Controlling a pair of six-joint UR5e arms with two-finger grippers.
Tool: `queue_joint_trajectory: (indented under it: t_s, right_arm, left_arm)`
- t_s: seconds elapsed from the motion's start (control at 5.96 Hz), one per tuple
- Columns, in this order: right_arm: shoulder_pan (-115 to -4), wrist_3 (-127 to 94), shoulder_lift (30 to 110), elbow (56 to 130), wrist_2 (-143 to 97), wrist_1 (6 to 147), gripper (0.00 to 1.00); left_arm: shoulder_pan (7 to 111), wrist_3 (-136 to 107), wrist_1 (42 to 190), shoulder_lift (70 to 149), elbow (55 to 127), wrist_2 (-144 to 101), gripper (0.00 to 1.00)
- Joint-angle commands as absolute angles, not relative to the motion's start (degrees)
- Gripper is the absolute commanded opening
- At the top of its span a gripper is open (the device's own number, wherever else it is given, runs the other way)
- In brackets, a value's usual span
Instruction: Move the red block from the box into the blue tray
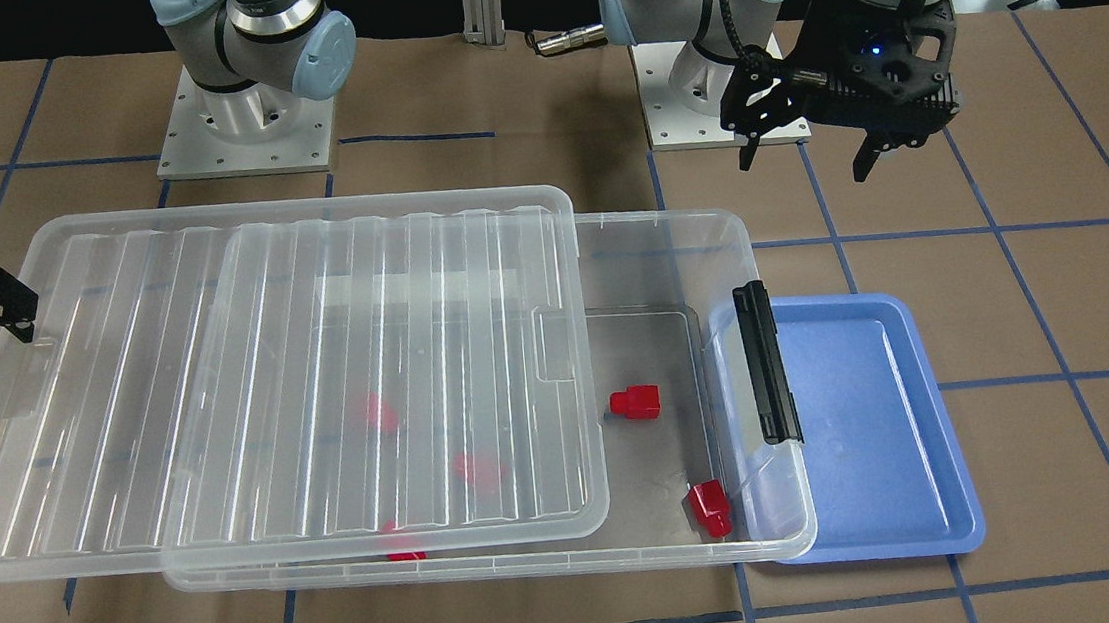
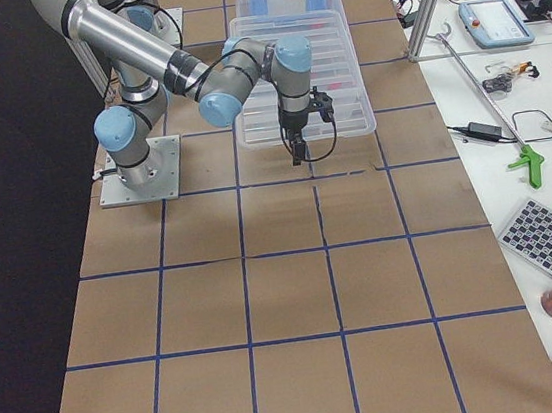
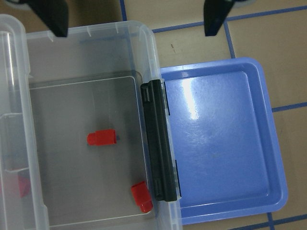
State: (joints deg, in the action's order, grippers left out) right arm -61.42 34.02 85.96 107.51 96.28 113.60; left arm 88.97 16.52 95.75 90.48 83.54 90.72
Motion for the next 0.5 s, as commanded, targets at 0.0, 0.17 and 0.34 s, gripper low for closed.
queue_joint_trajectory:
  t_s: [0.0, 0.17, 0.34]
  right_arm:
    - [-59.7, 34.4, 86.0, 107.4, 96.5, 113.7, 1.0]
    - [-58.2, 34.4, 86.0, 107.4, 96.4, 113.7, 1.0]
    - [-56.9, 34.4, 86.0, 107.4, 96.4, 113.6, 1.0]
  left_arm:
    - [89.5, 31.8, 96.5, 90.4, 84.0, 90.8, 0.98]
    - [89.9, 40.1, 96.4, 91.1, 83.9, 90.8, 0.98]
    - [90.1, 47.4, 95.9, 92.3, 83.8, 90.8, 0.98]
